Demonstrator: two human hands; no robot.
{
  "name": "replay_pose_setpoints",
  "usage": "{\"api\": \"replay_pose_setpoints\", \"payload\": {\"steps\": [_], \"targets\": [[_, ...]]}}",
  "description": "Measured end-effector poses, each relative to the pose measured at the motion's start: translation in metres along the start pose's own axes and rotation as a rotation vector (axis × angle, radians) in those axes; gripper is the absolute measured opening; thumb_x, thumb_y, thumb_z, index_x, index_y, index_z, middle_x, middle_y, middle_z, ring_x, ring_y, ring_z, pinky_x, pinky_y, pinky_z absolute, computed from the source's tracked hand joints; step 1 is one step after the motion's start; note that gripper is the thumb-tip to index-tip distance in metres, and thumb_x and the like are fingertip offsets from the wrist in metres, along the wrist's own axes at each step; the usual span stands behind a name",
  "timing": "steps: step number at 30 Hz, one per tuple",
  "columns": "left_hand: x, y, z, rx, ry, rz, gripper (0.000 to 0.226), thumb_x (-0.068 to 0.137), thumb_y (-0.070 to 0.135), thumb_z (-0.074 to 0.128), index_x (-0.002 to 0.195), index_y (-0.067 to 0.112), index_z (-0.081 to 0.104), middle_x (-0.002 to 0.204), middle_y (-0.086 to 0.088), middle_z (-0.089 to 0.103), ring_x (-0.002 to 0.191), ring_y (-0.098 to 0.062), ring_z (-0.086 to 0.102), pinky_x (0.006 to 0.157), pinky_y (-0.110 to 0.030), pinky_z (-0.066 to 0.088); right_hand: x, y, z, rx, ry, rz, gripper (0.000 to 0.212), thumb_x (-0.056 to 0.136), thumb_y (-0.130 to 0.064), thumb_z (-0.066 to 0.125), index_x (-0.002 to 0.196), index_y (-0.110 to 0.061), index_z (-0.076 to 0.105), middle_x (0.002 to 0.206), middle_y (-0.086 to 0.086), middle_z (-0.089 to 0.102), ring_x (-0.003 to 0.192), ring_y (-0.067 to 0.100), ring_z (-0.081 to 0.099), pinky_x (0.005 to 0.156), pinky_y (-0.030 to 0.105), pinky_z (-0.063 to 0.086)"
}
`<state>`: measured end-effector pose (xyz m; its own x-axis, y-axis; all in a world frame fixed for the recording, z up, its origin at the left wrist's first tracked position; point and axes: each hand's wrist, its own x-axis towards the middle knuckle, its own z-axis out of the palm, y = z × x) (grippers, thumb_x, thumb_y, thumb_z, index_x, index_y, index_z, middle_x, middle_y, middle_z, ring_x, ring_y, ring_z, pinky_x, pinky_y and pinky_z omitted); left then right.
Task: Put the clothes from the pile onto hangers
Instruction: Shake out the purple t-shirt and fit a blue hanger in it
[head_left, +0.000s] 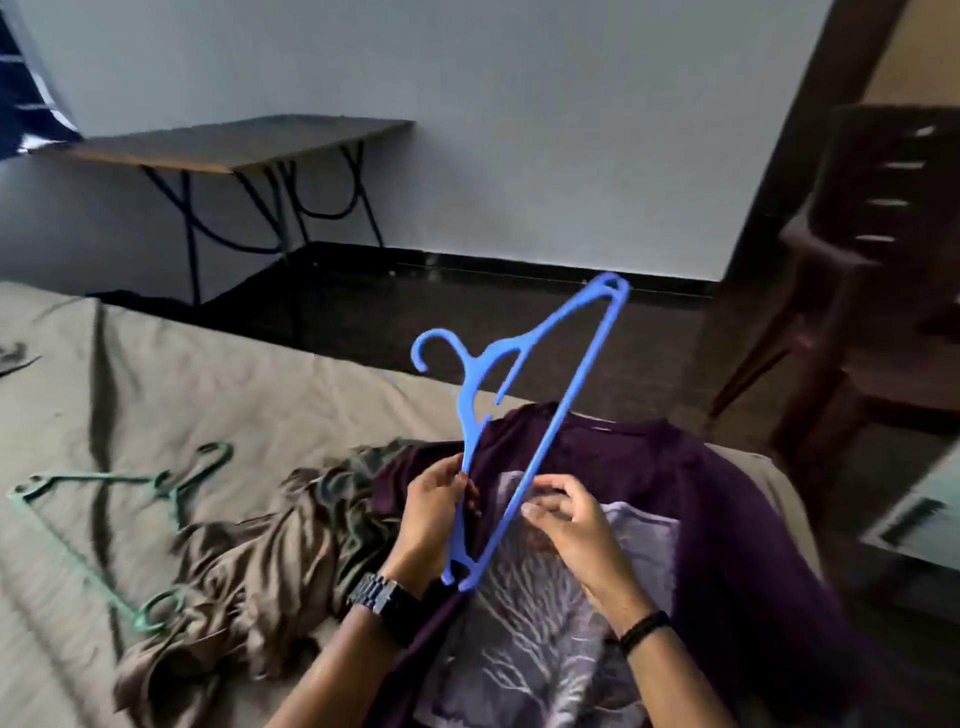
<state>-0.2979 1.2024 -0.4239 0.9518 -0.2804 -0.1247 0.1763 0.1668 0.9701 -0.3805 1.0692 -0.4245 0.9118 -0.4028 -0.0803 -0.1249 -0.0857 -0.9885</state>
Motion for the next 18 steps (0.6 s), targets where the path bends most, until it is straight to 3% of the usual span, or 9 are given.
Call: {"api": "replay_pose_setpoints", "payload": {"steps": [2,4,7,9,11,15,17,18], "targets": [[0.015,-0.003,0.017,0.169,-0.115,0.027,0.036,0.093,-0.014,0.036,0.094,0.007,0.065,0.057,0.002,0.055,0.046,-0.003,0.044,0.049,-0.015,0.036,0.004,0.000,-0.028,-0.075,0.160,-0.042,0.028,0.084,0.001,0.066,0.101,-0.018,0.054,0.088,0.006,0.064,0.077,0.017,0.061,0.076,0.032,0.050],[0.033,-0.006,0.033,0.339,-0.236,0.054,0.038,0.094,-0.012,0.037,0.091,0.013,0.065,0.054,0.005,0.051,0.043,-0.002,0.040,0.046,-0.017,0.032,0.006,-0.005,-0.063,-0.229,0.418,-0.203,0.034,0.079,0.004,0.068,0.105,-0.014,0.055,0.098,0.011,0.063,0.085,0.023,0.061,0.080,0.030,0.049],[0.061,-0.008,0.051,0.573,-0.370,0.106,0.033,0.095,-0.009,0.041,0.097,0.015,0.063,0.055,0.010,0.052,0.044,0.002,0.041,0.051,-0.019,0.034,0.015,-0.006,-0.121,-0.798,0.695,-0.456,0.042,0.070,0.000,0.074,0.109,-0.003,0.060,0.109,0.018,0.060,0.101,0.036,0.056,0.096,0.040,0.037],[0.075,-0.007,0.063,0.672,-0.474,0.137,0.039,0.094,-0.009,0.041,0.089,0.022,0.063,0.055,0.013,0.053,0.048,0.004,0.041,0.056,-0.017,0.034,0.022,-0.005,-0.154,-1.072,0.689,-0.413,0.045,0.068,-0.007,0.078,0.111,-0.004,0.063,0.112,0.019,0.061,0.104,0.040,0.058,0.096,0.050,0.041],[0.087,-0.007,0.074,0.708,-0.547,0.137,0.040,0.095,-0.009,0.040,0.087,0.024,0.061,0.062,0.010,0.050,0.050,0.004,0.040,0.057,-0.014,0.032,0.025,0.000,-0.179,-1.174,0.596,-0.293,0.044,0.068,-0.011,0.081,0.109,-0.007,0.066,0.102,0.015,0.067,0.098,0.038,0.064,0.090,0.058,0.044],[0.109,-0.008,0.096,0.811,-0.559,0.255,0.030,0.094,-0.010,0.042,0.095,0.015,0.060,0.074,0.003,0.052,0.057,0.008,0.047,0.064,-0.009,0.035,0.017,-0.006,-0.208,-1.040,0.287,-0.145,0.024,0.087,-0.021,0.065,0.110,-0.014,0.066,0.105,0.007,0.067,0.104,0.029,0.062,0.086,0.038,0.046],[0.122,-0.013,0.104,0.846,-0.499,0.356,0.026,0.089,-0.007,0.051,0.097,0.013,0.066,0.087,-0.001,0.064,0.075,0.007,0.056,0.079,-0.017,0.044,0.010,-0.010,-0.213,-0.972,0.334,-0.050,0.027,0.091,-0.030,0.060,0.118,-0.023,0.065,0.112,0.002,0.067,0.106,0.026,0.062,0.079,0.034,0.047],[0.130,-0.018,0.108,0.869,-0.436,0.398,0.023,0.087,-0.004,0.056,0.098,0.011,0.069,0.093,-0.004,0.067,0.084,-0.001,0.059,0.084,-0.025,0.046,0.007,-0.012,-0.214,-0.979,0.379,-0.033,0.028,0.092,-0.033,0.058,0.120,-0.028,0.064,0.115,-0.001,0.067,0.106,0.026,0.062,0.077,0.035,0.047]]}}
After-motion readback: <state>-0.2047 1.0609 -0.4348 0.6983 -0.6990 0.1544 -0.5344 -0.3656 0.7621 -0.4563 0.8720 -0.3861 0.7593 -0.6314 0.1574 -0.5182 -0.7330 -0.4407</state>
